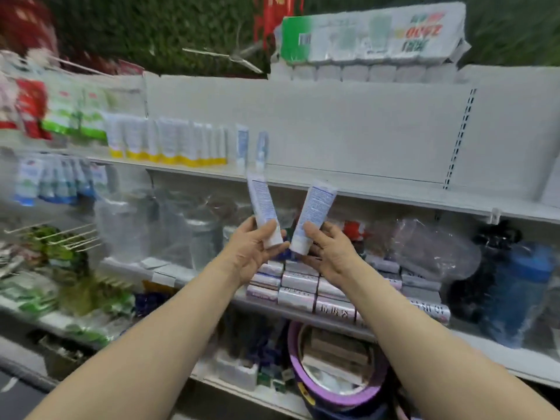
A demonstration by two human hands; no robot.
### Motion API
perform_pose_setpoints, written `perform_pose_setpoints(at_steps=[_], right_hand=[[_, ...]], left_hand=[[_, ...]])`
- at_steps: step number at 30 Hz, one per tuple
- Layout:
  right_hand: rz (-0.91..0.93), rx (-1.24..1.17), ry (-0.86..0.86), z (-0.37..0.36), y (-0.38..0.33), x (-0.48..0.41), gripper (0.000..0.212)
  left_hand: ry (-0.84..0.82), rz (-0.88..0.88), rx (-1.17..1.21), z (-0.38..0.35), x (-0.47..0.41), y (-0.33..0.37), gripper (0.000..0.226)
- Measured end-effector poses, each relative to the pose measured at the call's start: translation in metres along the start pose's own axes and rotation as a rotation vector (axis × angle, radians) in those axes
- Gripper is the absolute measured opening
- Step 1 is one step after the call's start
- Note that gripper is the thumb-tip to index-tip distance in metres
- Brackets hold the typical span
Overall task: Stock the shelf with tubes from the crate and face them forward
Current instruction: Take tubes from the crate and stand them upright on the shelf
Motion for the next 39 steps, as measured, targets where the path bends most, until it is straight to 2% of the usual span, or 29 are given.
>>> perform_pose_setpoints(at_steps=[6, 14, 18, 25, 32, 35, 39], right_hand=[[0.112, -0.102, -0.023, -0.059, -0.047, -0.08, 0.048], [0.18, -0.085, -0.046, -0.125, -0.088, -0.184, 0.027], [0.209, -0.003, -0.005, -0.146, -0.091, -0.221, 0.045], [0.256, 0.1, 0.106, -0.17, -0.083, -0.271, 0.056], [0.324, 0.2, 0.264, -0.183, -0.074, -0.31, 0.052], [0.323, 0.286, 0.331, -0.186, -0.066, -0.326, 0.041], [0.335, 0.413, 0.461, -0.19, -0.065, -0.349, 0.044]], left_hand=[[0.035, -0.109, -0.092, -0.004, -0.081, 0.055, 0.041], [0.166, -0.202, -0.324, 0.005, -0.201, 0.105, 0.033], [0.234, -0.322, -0.483, 0.018, -0.25, 0.13, 0.03], [0.423, -0.437, -0.815, 0.044, -0.347, 0.175, 0.03], [0.32, -0.449, -1.166, 0.052, -0.423, 0.179, 0.014], [0.282, -0.415, -1.22, 0.053, -0.45, 0.175, 0.02], [0.268, -0.358, -1.236, 0.055, -0.473, 0.172, 0.027]])
Point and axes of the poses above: each hand's wrist, its own x-axis away from the middle knuckle, its own z-axis out of the back of the hand, y = z × x, the point moved 5 cm from there along -x, towards the middle knuckle, and after that the axes turned 10 degrees about y, right-handed, at the moved point
